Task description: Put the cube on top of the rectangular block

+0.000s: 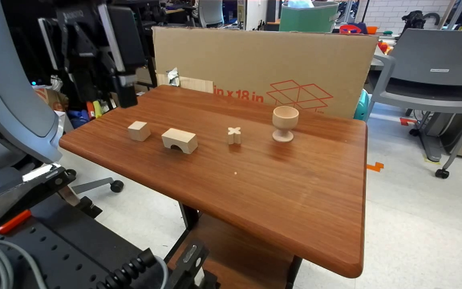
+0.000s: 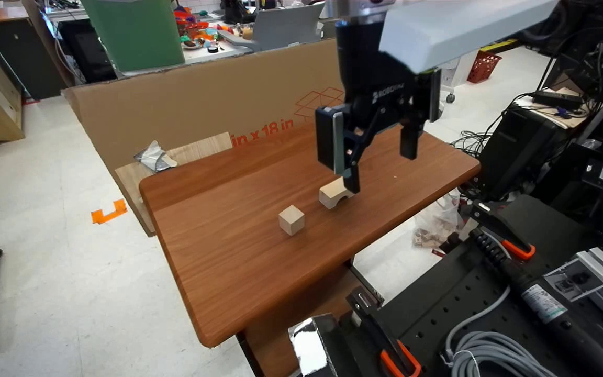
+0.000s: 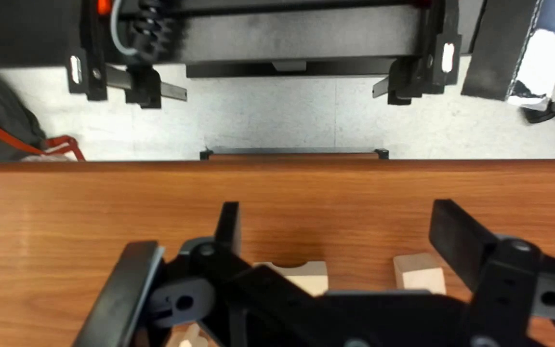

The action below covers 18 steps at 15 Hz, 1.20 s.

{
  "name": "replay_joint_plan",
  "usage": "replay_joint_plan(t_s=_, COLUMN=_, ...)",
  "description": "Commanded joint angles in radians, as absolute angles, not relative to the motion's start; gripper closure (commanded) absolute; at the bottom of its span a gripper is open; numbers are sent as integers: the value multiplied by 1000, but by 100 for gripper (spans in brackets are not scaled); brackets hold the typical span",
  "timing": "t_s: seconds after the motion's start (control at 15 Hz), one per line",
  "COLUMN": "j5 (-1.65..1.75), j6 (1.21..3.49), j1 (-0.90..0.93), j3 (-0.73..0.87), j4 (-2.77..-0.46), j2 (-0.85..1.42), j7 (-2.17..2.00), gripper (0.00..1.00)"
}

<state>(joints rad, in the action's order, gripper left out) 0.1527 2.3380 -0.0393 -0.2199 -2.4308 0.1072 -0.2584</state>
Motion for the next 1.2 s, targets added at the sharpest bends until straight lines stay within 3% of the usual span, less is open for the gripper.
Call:
replay_joint_plan(t_s=0.0, j5=166, j6=2434, j1=42, j3=-176, j4=-2371, j2=222, j7=-146, gripper=0)
replay_joint_plan(t_s=0.47, j5=171, j6=2567, j1=123, j3=-160, j4=-2325, j2=350, j7=-56, gripper=0)
replay_joint_plan(t_s=1.13, j5=179, j6=2516, j1=178, j3=-115, j4=-2163, j2=501, j7=-67, gripper=0)
